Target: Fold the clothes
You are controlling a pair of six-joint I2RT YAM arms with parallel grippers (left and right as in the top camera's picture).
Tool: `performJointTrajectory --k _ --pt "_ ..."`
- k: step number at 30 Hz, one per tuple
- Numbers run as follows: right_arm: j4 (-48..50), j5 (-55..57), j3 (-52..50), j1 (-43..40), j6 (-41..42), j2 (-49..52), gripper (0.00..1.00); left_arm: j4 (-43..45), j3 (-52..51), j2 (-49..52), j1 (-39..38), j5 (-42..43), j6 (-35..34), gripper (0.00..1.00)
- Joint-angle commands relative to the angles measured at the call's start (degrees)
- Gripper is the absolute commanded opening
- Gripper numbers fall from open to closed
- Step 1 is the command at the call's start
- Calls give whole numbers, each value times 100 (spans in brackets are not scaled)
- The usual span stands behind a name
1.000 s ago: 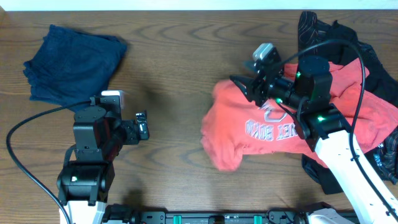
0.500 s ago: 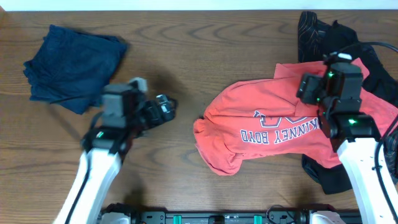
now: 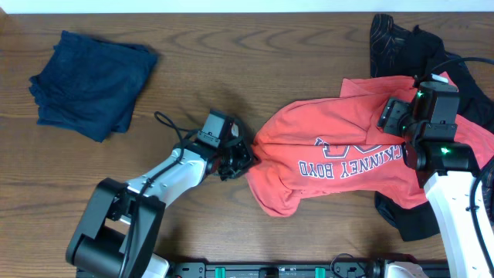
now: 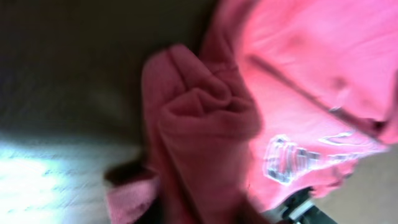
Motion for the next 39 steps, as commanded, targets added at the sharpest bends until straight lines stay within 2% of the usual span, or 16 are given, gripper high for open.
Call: performJointTrajectory --k 1,5,8,11,12,14,18,21,25,26,27,31,34,35,39 --pt "-9 96 81 -37 105 -59 75 79 256 -267 542 109 439 6" --pt "-9 96 81 -37 105 -59 76 59 772 -588 1703 105 887 6" --pt "-9 94 81 -37 103 -59 76 59 1394 -682 2627 105 977 6" --pt "-7 94 81 -35 105 -57 77 59 1934 -680 3250 90 1351 6" --pt "-7 92 81 -35 105 -57 77 59 2057 -682 3416 90 1482 9" --pt "-9 90 79 -35 101 -55 79 52 2120 -682 3591 138 1506 54" --pt "-26 -4 79 -35 -216 24 80 -876 2118 -680 3517 282 1510 98" --pt "-92 -103 79 -35 -396 199 72 -1910 2083 -669 3165 282 1510 98" --pt "-92 -129 79 -42 -387 612 24 -2734 1860 -658 2306 258 1508 98" --pt "-83 -168 79 -42 -389 697 19 -2736 1777 -658 2057 256 1508 98" --pt "-66 -210 79 -42 -389 811 19 -2686 1685 -649 1805 208 1502 98" --pt "-81 -210 79 -42 -387 1071 32 -2474 1436 -411 704 -334 883 98" --pt "-87 -208 79 -42 -389 1078 53 -2203 1394 -94 37 -350 411 98" --pt "-87 -210 81 -42 -389 1067 57 -2052 1394 59 -203 -350 245 98" --pt "-114 -208 81 -42 -389 1067 58 -1547 1394 669 -876 -348 -396 98"
